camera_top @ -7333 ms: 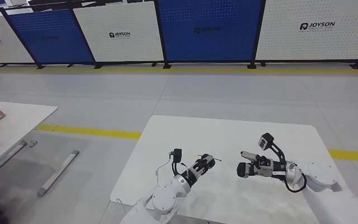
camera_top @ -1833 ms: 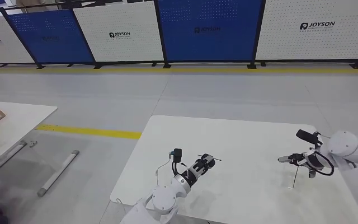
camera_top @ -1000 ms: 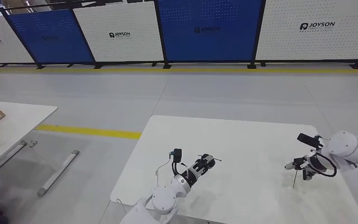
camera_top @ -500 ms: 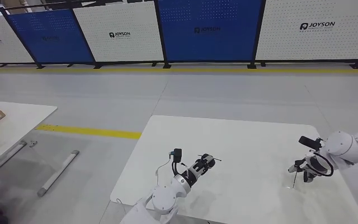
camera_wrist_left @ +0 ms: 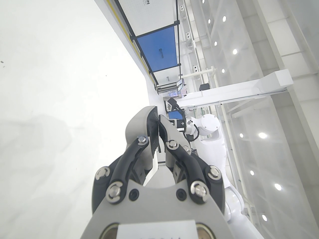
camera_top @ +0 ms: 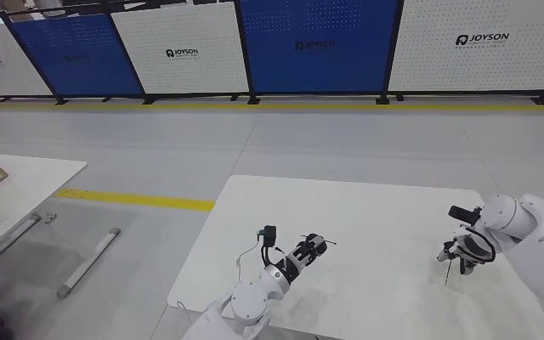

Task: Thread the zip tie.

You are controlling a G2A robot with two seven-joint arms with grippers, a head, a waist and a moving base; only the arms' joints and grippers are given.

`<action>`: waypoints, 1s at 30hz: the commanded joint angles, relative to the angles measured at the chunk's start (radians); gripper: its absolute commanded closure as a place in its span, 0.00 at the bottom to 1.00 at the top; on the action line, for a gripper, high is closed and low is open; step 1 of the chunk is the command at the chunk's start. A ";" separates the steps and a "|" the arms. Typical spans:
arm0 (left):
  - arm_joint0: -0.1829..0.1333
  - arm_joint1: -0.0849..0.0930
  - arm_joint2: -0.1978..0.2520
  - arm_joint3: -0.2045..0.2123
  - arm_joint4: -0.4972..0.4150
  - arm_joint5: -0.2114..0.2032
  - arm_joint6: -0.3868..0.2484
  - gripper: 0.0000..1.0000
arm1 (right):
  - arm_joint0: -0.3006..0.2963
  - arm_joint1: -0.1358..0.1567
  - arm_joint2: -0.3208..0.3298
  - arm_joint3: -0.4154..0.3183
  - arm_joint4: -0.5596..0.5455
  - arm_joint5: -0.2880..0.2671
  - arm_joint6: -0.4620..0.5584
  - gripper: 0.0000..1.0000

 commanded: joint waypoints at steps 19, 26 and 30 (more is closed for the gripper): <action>0.000 0.000 0.000 0.000 0.000 0.000 0.000 1.00 | 0.077 -0.089 -0.110 0.167 0.017 0.000 0.000 0.74; 0.000 0.000 0.000 0.000 0.000 0.000 0.000 1.00 | 0.090 -0.117 -0.129 0.215 0.015 0.000 0.000 0.72; 0.000 0.000 0.000 0.000 0.000 0.000 0.000 1.00 | 0.091 -0.132 -0.138 0.237 0.016 0.000 0.000 0.72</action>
